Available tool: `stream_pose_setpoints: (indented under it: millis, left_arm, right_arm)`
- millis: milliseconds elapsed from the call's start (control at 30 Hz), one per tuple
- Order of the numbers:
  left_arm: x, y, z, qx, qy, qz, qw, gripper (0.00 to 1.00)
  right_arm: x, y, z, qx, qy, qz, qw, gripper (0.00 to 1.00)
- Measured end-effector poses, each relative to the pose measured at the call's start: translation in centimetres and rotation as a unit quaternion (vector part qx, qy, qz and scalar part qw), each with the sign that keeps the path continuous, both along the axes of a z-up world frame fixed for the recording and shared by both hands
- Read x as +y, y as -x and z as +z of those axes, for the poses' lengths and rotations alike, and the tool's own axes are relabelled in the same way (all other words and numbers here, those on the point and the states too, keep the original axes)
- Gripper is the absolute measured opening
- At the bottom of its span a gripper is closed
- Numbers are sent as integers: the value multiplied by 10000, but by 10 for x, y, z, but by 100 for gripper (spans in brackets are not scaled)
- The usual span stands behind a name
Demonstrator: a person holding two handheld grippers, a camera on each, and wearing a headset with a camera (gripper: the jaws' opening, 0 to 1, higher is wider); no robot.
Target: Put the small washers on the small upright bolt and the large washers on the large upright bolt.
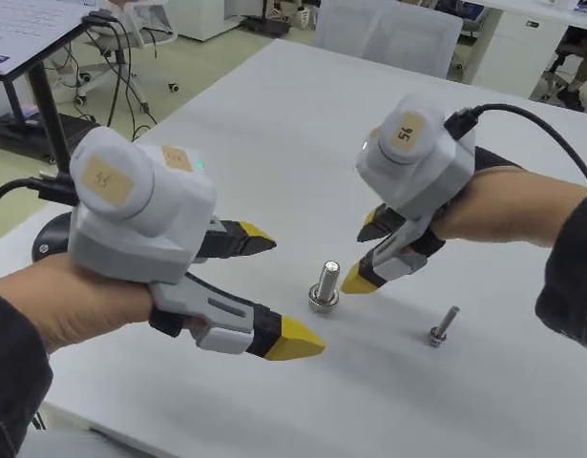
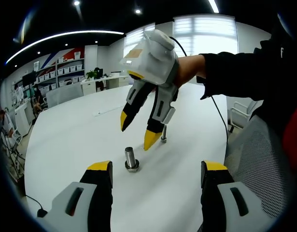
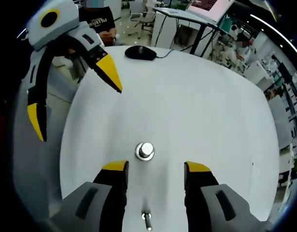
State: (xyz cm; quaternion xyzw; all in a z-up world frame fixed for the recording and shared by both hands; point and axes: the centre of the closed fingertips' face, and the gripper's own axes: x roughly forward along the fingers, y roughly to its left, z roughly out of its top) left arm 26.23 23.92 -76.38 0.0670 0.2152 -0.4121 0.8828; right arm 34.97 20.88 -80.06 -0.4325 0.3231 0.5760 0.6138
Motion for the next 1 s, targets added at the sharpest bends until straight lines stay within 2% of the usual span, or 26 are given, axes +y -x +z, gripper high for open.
stream_pose_setpoints:
  millis: [167,233,400,500,567,733,767,1000]
  left_arm:
    - [-3,0,1,14,-29,-82,10000,74]
    - [-4,1,1,25,-41,-110,9999,74]
    - [-6,1,2,56,-44,-158,9998,74]
    - [-5,0,5,56,-23,-167,9998,74]
    - [-4,0,7,48,-9,-166,9998,74]
    - [1,0,10,51,-30,-177,9998,74]
    - [1,-1,11,46,-21,-181,9998,74]
    - [3,-1,15,29,-36,-250,9997,74]
  right_arm:
    - [-13,-3,15,-153,-438,-246,9986,49]
    - [-22,0,19,-130,-551,-359,9978,49]
    - [-43,-1,31,-363,-784,-653,9941,50]
    - [-53,1,41,-371,-1067,-902,9895,50]
    - [-61,-6,46,-464,-1244,-1047,9856,50]
    - [-81,3,59,-535,-1571,-1371,9766,52]
    - [-86,5,62,-571,-1671,-1469,9733,52]
    - [-118,19,67,-660,-1885,-1839,9624,52]
